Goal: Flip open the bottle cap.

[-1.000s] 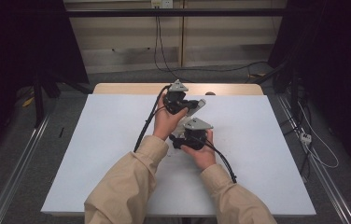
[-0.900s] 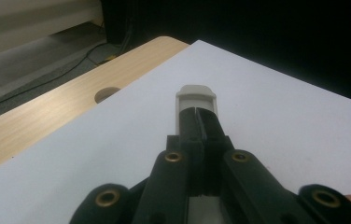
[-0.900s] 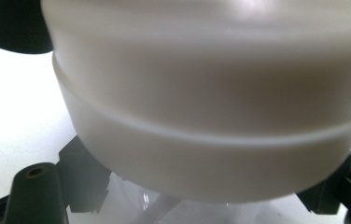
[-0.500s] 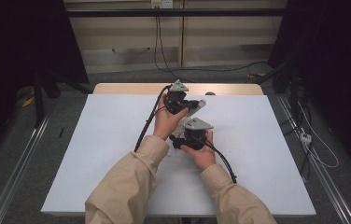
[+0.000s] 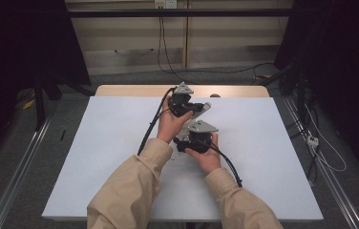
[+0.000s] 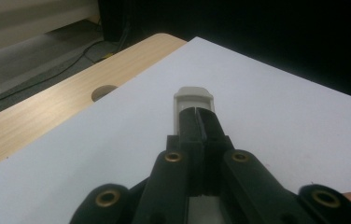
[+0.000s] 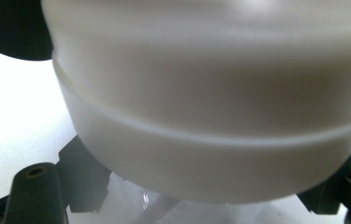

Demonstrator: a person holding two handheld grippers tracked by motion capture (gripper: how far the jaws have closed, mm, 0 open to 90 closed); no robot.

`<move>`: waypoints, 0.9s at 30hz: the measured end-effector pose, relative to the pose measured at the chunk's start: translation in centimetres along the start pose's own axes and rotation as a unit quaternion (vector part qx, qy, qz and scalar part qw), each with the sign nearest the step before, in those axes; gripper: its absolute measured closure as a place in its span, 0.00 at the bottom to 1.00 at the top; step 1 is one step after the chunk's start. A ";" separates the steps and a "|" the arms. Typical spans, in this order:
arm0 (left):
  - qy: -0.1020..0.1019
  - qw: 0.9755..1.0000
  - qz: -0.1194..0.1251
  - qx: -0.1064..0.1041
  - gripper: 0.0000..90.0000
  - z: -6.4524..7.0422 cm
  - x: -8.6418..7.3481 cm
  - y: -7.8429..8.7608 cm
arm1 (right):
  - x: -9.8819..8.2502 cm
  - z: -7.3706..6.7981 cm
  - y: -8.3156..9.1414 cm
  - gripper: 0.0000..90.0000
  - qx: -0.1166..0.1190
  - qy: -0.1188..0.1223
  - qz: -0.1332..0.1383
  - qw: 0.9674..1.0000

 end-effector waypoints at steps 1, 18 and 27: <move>-0.001 1.000 -0.002 0.000 1.00 0.0 0.0 0.0 | 0.0 0.0 0.0 0.21 0.000 -0.001 0.000 1.000; 0.005 1.000 0.001 -0.001 1.00 -0.2 0.1 0.7 | 0.0 0.2 0.3 0.15 0.004 -0.014 -0.014 1.000; 0.007 1.000 0.001 0.004 0.91 0.0 0.4 1.3 | -0.1 0.3 0.8 0.10 0.003 -0.023 -0.025 0.999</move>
Point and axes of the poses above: each handheld gripper's, and its own axes: y roughly backward along the jaws, x roughly out of its top, z roughly to its right, the point moved 1 cm from there along -y, roughly forward along the jaws, and after that the axes turned 1 degree about x, right-handed, at the moved point
